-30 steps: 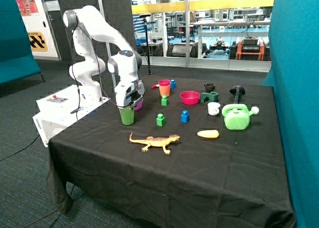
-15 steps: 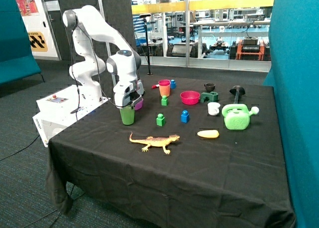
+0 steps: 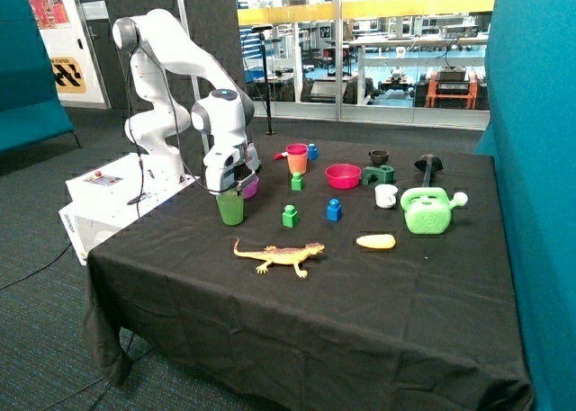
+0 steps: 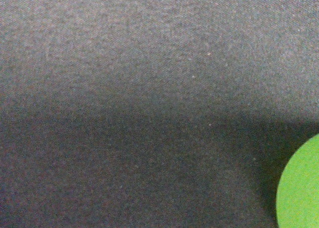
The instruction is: Stack the cups
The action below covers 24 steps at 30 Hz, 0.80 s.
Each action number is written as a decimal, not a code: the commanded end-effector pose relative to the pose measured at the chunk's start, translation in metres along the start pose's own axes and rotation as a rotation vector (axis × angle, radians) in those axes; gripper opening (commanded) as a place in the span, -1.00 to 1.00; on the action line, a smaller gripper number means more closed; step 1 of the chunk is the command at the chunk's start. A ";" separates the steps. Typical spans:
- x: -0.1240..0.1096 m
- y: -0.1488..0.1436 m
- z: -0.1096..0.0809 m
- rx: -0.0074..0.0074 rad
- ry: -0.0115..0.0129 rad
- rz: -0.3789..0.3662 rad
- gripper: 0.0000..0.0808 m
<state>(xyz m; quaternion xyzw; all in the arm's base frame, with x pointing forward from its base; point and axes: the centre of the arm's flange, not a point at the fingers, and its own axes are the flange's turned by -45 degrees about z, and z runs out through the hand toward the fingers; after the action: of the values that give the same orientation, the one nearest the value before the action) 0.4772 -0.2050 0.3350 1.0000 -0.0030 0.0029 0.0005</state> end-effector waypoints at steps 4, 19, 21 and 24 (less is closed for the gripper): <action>0.003 -0.001 -0.012 0.0009 -0.0058 -0.006 -1.00; 0.010 -0.016 -0.048 0.0011 -0.0058 -0.044 -1.00; 0.012 -0.022 -0.053 0.0011 -0.0058 -0.057 -1.00; 0.014 -0.030 -0.059 0.0012 -0.0057 -0.083 -1.00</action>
<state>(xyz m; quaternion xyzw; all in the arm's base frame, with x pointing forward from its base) 0.4853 -0.1923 0.3737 0.9999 0.0150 0.0010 -0.0010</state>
